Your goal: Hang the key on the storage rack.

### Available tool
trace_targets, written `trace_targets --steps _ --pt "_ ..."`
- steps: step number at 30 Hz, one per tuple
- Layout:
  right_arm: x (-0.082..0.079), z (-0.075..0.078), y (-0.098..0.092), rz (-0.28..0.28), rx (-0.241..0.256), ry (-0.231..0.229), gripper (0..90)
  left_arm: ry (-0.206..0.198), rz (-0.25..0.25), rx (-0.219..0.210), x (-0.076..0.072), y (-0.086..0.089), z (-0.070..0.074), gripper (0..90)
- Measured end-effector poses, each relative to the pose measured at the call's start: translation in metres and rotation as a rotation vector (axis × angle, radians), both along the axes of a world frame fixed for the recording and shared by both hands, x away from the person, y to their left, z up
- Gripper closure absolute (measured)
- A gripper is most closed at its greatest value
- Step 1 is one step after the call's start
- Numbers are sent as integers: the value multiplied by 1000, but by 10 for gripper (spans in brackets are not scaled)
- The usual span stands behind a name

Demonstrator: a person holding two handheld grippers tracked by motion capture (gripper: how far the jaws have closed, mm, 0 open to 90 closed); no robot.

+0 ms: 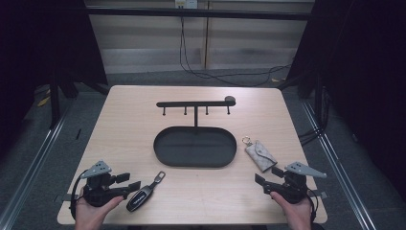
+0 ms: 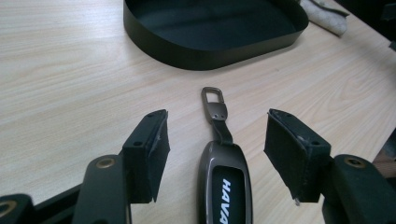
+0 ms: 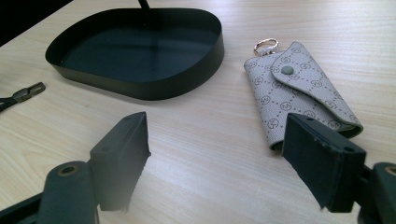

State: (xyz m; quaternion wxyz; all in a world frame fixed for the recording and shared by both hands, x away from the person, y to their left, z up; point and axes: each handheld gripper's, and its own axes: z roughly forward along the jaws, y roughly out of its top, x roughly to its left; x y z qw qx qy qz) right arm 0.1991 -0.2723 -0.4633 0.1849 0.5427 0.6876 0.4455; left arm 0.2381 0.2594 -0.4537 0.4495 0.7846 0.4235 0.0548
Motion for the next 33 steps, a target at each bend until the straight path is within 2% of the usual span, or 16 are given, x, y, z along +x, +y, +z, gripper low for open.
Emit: trace_targets --steps 5,10,13,17,20,23,24,28,29,33 --pt "-1 0 0 2 -6 -2 220 2 -7 3 -1 0 1 398" --pt "-1 1 -1 3 -9 -3 222 16 -2 -38 1 2 3 399" --pt "-1 1 -1 -1 -2 -1 222 15 3 -43 0 3 3 418" --pt "-4 3 -3 -3 10 -5 223 20 -13 -36 1 -1 3 424" --pt "-6 4 -4 -5 8 -13 225 4 -43 -20 -2 -7 6 424" --pt "-6 4 -4 -6 1 -10 226 -3 -17 17 -1 -13 8 477" --pt "-6 4 -4 -3 -2 -8 226 -1 -26 28 0 -15 9 483" --pt "-5 3 -4 -1 -5 -5 226 0 -43 36 4 -21 14 489" --pt "-5 3 -4 2 -4 -5 226 -3 -49 27 4 -22 15 468" --pt "-5 3 -3 4 -2 -3 227 14 -89 25 6 -21 22 466"
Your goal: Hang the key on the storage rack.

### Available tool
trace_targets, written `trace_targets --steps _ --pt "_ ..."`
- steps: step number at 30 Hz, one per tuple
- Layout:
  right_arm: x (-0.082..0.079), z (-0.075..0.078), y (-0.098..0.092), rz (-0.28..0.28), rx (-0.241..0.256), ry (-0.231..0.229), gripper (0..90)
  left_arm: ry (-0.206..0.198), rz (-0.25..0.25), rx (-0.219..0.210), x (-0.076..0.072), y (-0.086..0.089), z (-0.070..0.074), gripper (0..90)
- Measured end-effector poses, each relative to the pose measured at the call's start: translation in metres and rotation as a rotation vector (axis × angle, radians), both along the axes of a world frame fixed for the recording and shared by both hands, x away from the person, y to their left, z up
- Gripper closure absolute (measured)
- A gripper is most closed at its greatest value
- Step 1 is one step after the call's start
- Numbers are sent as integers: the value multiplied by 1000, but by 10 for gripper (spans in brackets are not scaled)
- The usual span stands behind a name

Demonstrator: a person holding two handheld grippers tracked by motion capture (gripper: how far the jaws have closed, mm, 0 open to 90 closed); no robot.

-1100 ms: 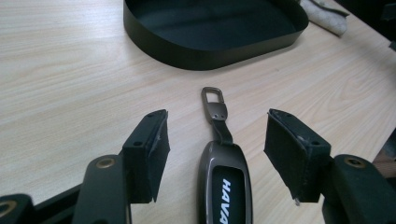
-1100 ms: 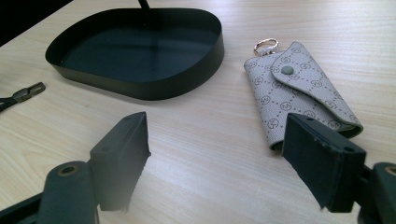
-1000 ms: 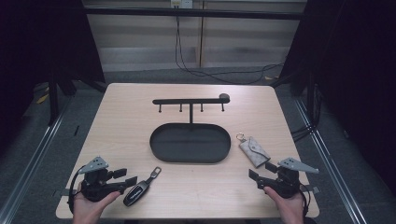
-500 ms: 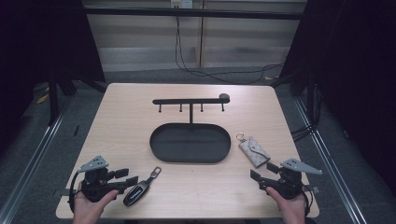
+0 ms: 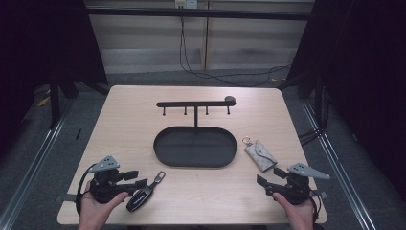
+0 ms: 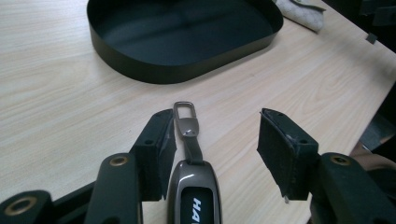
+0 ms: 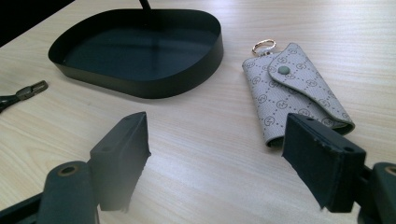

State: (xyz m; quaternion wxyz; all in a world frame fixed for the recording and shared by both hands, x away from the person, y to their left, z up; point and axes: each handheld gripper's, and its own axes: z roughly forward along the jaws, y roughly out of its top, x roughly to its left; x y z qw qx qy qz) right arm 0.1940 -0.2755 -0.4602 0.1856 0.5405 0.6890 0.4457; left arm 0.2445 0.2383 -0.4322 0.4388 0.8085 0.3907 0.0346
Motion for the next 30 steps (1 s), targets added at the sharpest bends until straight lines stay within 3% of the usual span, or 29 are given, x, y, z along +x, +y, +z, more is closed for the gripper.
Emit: trace_targets --steps 9,19,24,30 --pt "1 -1 0 -1 -7 2 226 39 -31 87 9 -4 9 490" --pt "1 -1 1 8 -2 2 205 27 -10 140 21 -10 23 436" --pt "1 -1 1 9 -2 4 198 69 -44 197 30 -19 29 395" --pt "1 -2 2 12 -3 11 191 100 -89 245 35 -28 29 425"
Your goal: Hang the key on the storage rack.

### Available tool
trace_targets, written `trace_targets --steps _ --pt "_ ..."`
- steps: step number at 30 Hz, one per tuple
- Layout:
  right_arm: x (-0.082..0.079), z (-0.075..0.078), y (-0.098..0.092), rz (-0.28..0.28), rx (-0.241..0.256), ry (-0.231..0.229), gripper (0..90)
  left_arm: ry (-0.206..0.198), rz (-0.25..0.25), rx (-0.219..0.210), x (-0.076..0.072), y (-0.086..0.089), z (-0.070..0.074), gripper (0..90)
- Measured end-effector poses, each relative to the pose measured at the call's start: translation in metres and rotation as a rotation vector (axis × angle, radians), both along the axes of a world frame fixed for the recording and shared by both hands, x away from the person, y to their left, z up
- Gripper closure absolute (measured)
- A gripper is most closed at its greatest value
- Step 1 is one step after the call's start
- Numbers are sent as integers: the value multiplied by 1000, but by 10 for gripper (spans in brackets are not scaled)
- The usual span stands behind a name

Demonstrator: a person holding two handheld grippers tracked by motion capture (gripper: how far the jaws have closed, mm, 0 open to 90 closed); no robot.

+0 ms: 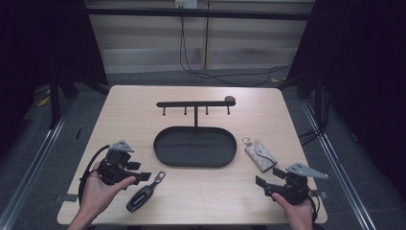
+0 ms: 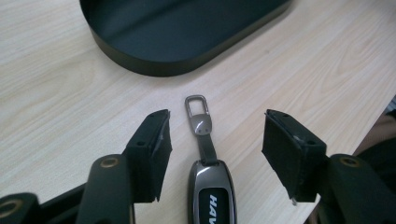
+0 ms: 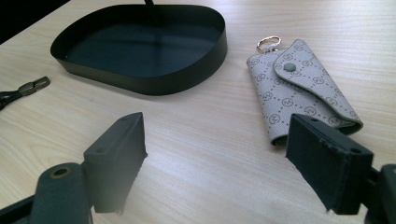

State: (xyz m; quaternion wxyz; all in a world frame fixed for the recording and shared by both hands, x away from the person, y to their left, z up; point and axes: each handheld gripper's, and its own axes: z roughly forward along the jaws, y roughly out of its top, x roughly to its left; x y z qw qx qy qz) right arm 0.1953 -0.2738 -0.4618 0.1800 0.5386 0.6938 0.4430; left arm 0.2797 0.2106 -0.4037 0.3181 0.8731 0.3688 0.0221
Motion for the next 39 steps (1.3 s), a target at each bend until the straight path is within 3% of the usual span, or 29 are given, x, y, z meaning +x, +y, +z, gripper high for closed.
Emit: trace_targets --steps 2,4,13,23,31,39 --pt "0 0 0 1 4 1 177 12 -15 38 3 -4 1 440" --pt "0 0 0 2 4 1 176 21 -21 43 4 -6 0 454" --pt "1 -1 1 15 -2 4 172 104 -65 143 16 -23 -7 469" --pt "1 -2 1 14 -3 15 171 150 -58 201 29 -33 -10 508" --pt "1 -2 1 13 -8 18 171 162 -66 234 35 -40 -16 499" --pt "1 -2 1 15 -13 20 172 231 -74 251 44 -46 -28 503"
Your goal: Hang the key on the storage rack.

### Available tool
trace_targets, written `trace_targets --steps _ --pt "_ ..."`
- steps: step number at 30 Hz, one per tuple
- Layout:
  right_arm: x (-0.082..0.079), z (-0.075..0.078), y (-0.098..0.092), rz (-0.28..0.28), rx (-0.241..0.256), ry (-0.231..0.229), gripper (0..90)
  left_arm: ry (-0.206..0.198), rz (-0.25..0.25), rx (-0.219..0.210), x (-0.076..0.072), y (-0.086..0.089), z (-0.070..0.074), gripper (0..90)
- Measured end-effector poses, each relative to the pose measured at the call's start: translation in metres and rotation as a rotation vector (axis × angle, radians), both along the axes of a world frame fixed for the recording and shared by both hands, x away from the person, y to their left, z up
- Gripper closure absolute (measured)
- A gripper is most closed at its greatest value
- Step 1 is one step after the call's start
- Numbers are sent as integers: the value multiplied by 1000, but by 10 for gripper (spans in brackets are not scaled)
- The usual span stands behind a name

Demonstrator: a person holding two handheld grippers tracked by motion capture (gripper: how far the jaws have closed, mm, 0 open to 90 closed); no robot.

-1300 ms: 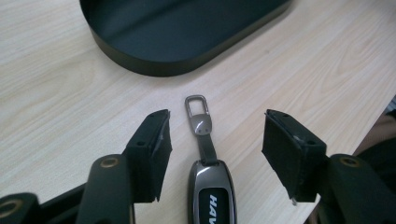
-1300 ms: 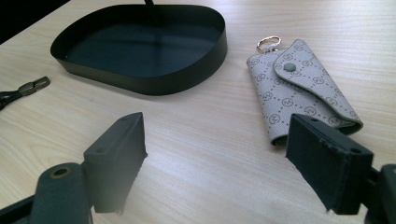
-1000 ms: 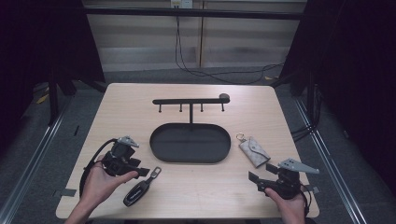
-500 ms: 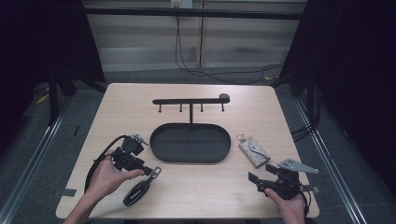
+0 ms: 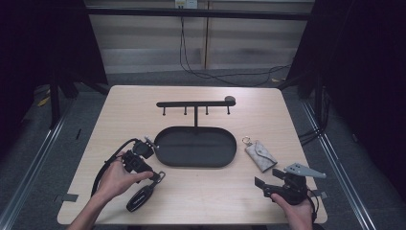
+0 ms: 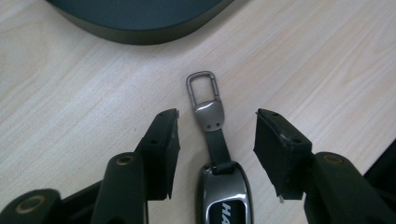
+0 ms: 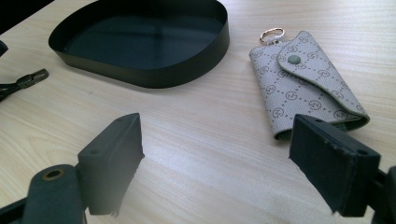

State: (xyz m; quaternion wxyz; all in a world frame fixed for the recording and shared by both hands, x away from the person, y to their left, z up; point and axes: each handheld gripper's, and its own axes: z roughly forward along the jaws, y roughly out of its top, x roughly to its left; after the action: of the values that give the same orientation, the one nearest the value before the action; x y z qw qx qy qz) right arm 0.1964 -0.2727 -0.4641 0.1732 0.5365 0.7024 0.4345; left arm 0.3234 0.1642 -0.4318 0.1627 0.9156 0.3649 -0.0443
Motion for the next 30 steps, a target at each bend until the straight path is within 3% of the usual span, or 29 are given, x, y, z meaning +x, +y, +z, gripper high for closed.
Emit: trace_targets --steps 14,19,23,30 --pt "1 -1 1 2 -4 7 172 63 -22 63 10 -12 -20 606" --pt "1 -1 1 0 -5 9 171 74 -33 80 10 -19 -24 602" --pt "1 -1 1 0 -4 12 172 71 -39 129 9 -26 -30 602" --pt "1 -2 1 4 -7 12 171 58 -33 155 10 -30 -33 631"
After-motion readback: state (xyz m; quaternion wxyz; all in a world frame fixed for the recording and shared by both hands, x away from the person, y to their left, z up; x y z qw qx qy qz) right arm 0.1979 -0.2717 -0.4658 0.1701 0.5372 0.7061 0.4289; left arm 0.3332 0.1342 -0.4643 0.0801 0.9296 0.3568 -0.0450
